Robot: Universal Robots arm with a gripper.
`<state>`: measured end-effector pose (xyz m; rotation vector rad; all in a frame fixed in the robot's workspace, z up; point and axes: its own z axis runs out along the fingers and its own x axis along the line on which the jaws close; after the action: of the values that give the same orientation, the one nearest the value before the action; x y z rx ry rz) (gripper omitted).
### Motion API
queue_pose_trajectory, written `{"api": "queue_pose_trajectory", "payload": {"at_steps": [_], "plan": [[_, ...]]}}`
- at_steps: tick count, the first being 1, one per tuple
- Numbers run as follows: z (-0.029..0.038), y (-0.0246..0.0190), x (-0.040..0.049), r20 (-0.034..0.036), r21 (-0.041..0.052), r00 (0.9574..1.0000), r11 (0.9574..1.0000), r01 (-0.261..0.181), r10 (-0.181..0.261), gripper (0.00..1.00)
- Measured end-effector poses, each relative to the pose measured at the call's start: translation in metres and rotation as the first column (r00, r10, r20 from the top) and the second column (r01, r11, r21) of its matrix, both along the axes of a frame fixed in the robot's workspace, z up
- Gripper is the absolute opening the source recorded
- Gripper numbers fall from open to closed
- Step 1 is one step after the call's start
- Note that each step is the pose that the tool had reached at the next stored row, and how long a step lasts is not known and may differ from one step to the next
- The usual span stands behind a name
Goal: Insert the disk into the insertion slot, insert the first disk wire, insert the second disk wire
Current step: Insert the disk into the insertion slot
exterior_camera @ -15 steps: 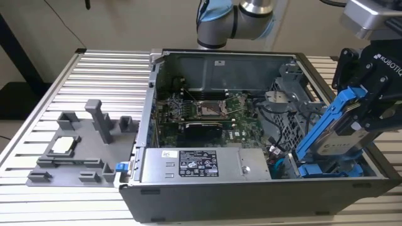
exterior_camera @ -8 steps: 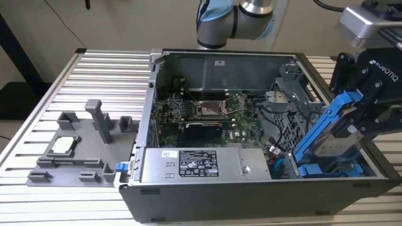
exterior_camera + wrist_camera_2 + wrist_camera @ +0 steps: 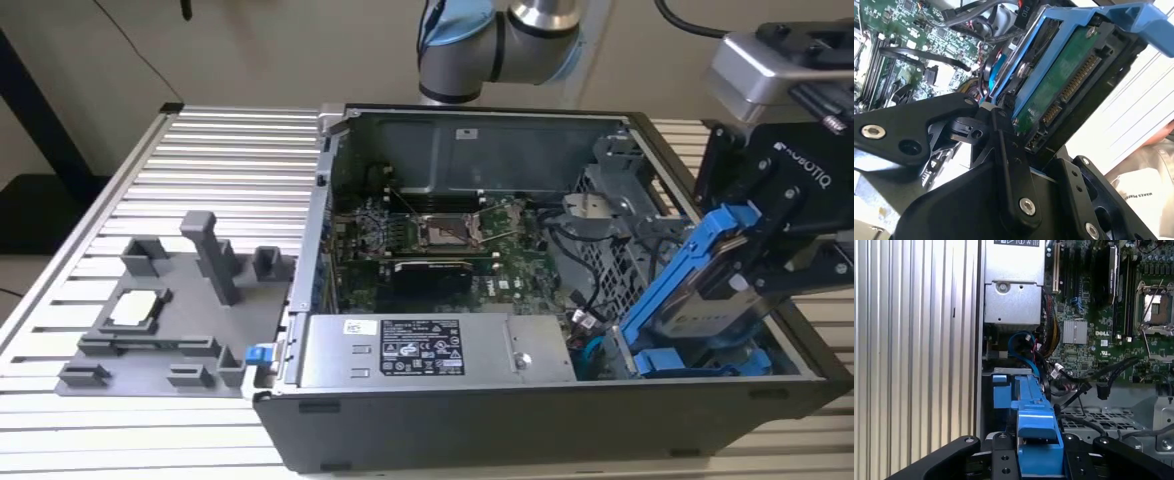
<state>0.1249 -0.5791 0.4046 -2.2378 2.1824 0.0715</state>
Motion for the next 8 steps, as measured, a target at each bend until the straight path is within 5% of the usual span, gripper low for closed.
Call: {"api": "queue_pose_trajectory", "payload": {"at_steps": [8], "plan": [[-0.0126,0.0,0.0012,-0.0006,0.003,1.0,1.0,-0.002,0.002,0.33]]}}
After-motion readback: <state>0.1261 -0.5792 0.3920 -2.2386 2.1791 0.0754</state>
